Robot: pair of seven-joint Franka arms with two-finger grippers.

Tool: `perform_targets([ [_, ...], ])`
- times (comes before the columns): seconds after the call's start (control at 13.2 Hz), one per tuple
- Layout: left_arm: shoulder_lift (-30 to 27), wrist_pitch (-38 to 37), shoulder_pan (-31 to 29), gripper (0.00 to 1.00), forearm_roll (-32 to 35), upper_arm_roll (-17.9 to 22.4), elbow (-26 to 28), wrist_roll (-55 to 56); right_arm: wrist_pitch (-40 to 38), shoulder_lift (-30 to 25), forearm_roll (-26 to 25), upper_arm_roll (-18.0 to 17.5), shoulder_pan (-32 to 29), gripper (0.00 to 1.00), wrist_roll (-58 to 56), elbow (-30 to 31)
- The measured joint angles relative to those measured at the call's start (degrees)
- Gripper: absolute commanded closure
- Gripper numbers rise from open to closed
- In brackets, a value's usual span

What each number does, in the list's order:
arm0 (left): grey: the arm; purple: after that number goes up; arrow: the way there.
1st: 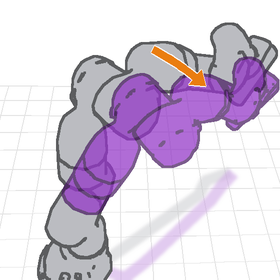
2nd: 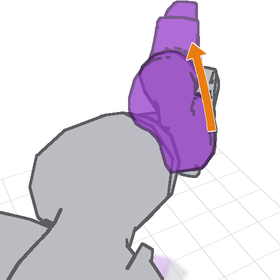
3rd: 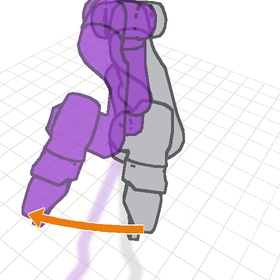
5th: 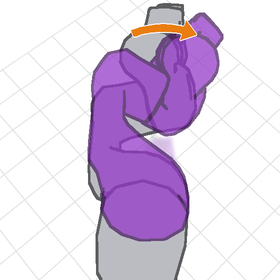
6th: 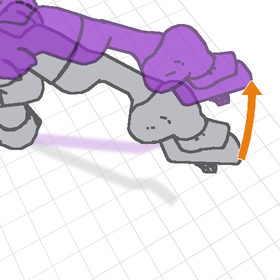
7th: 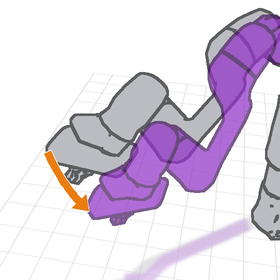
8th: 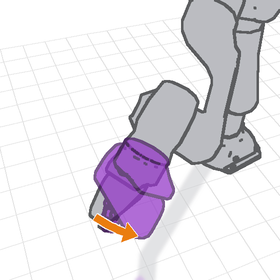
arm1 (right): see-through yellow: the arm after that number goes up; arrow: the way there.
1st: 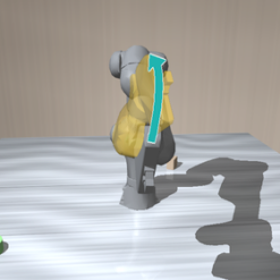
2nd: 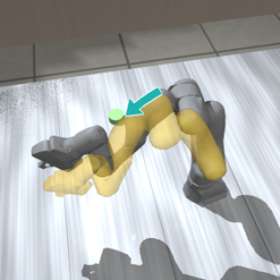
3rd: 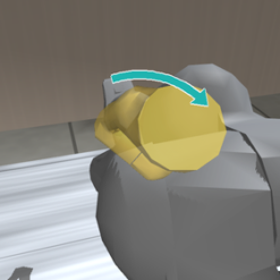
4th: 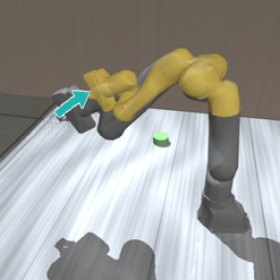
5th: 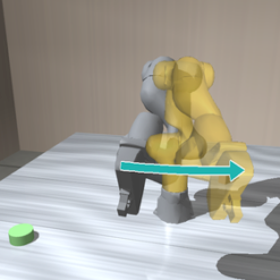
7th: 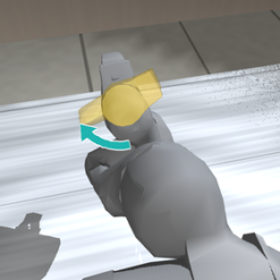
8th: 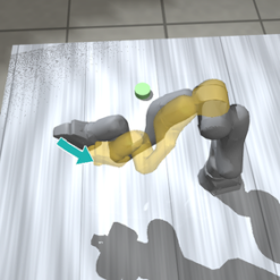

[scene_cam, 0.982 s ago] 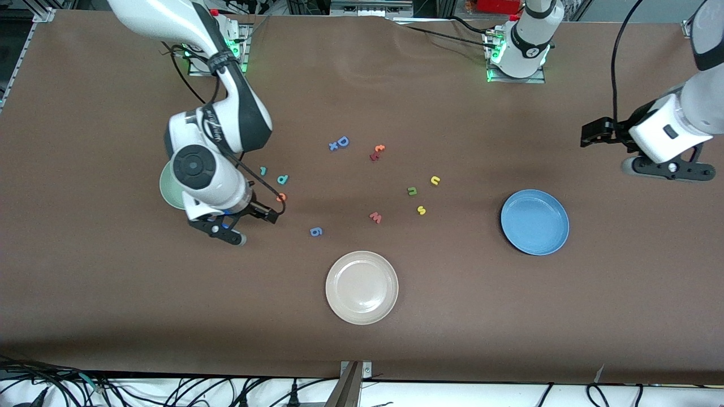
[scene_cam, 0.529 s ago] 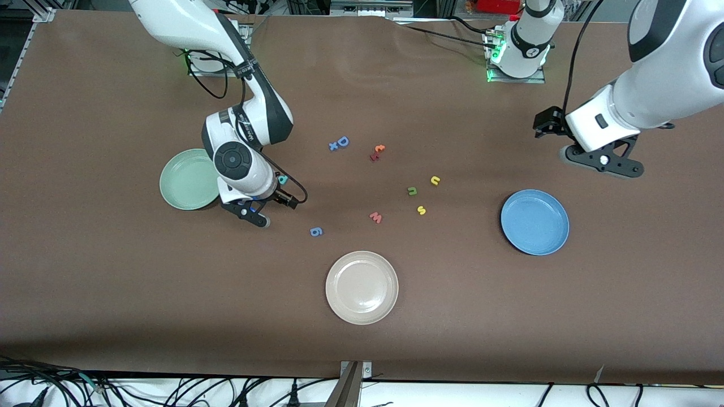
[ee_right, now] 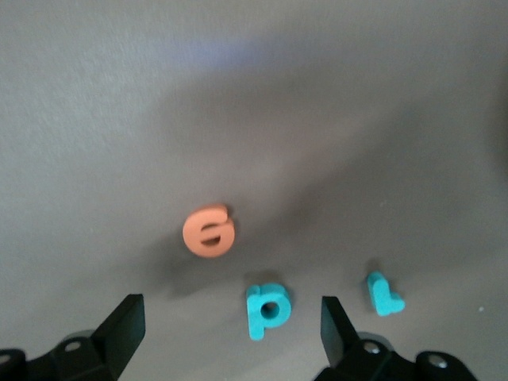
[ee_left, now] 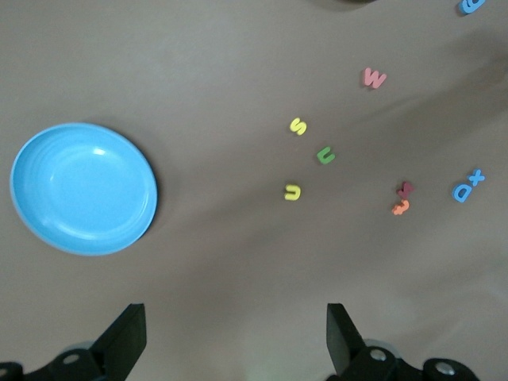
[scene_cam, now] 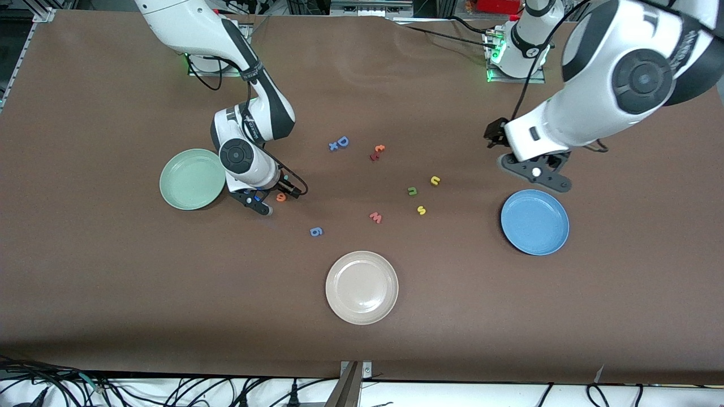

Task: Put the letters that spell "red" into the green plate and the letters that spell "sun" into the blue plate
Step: 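Grasp the teal p with the right gripper while the left reaches u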

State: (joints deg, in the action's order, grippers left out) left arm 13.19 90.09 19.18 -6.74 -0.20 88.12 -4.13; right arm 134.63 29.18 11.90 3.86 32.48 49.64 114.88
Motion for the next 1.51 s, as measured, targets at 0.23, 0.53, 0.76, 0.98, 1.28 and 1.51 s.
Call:
perform_targets([
  [0.23, 2.20, 4.35, 1.34, 0.00, 0.00, -0.42, 0.97, -0.08, 0.33, -0.41, 0.31, -0.43, 0.00, 0.24, 0.01, 1.38],
  [0.53, 3.71, 18.27, 2.66, 0.00, -0.02, -2.73, 10.30, -0.09, 5.08, -1.18, 0.31, -0.44, 0.00, 0.24, -0.16, 4.55],
  [0.76, 3.90, 24.62, 3.33, 0.00, -0.02, -3.56, 16.78, 0.14, 6.86, -2.16, 0.31, -0.44, 0.00, 0.33, -1.06, 6.90],
  [0.98, 3.81, 31.30, 3.35, 0.00, -0.01, -3.85, 21.22, 0.11, 6.88, -2.72, 0.31, -0.45, 0.00, 0.40, -1.29, 7.33],
  [1.28, 3.83, 42.51, 3.86, 0.00, 0.34, -4.59, 29.01, 0.00, 7.00, -2.82, 0.31, -0.45, 0.00, 0.42, -1.55, 7.43],
  [1.51, 4.15, 47.76, 5.24, 0.00, 2.31, -4.86, 32.73, 0.04, 7.95, -2.81, 0.31, -0.46, 0.00, 0.42, -1.63, 7.78],
])
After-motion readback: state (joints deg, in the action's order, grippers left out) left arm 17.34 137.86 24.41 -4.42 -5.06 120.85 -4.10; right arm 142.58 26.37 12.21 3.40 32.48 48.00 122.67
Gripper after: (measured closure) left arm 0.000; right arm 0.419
